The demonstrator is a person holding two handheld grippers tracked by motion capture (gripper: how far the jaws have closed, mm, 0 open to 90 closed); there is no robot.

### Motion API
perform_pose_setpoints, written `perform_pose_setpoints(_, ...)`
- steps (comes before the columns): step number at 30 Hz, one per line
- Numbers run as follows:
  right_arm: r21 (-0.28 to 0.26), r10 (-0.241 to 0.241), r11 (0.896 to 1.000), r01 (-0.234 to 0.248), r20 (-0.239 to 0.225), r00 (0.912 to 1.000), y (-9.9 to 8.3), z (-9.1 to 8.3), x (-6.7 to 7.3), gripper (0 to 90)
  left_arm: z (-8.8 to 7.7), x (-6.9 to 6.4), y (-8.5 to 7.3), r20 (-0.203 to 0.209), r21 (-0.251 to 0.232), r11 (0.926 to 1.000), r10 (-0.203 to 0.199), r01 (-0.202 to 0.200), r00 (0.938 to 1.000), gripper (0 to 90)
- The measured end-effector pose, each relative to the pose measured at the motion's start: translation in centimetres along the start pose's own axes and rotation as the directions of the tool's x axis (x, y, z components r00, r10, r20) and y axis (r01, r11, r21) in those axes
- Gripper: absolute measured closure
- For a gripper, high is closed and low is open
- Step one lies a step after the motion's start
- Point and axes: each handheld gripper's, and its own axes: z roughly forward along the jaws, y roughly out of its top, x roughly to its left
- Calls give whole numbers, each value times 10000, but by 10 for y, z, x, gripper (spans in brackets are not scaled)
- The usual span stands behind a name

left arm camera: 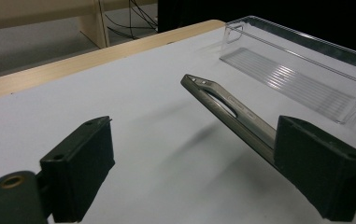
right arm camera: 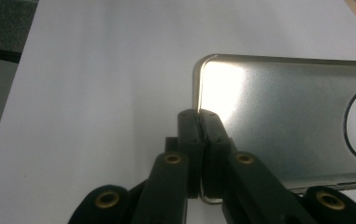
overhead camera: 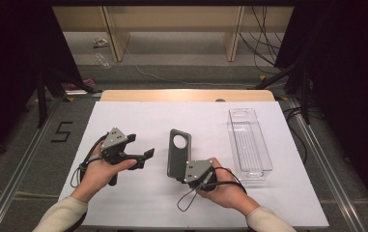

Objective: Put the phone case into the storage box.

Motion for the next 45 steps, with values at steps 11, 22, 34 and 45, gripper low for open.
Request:
perform_pose_setpoints(11,-158,-10,9999,11,65,10000,3,1,3,894,16,0,7,54,57,9993,-357,357,9993,171)
perform_pose_setpoints(22,-201,-74,9998,78,199,9998,6,3,5,894,33,-2,8,23,376,9960,-811,810,9967,244)
perform_pose_setpoints(34,-266,-84,9996,92,285,9996,8,3,6,894,44,-10,10,216,612,9910,-1206,1191,9925,263)
perform_pose_setpoints(45,-364,-94,9993,106,342,9994,9,4,7,894,50,-14,9,260,821,9847,-1562,1536,9874,307)
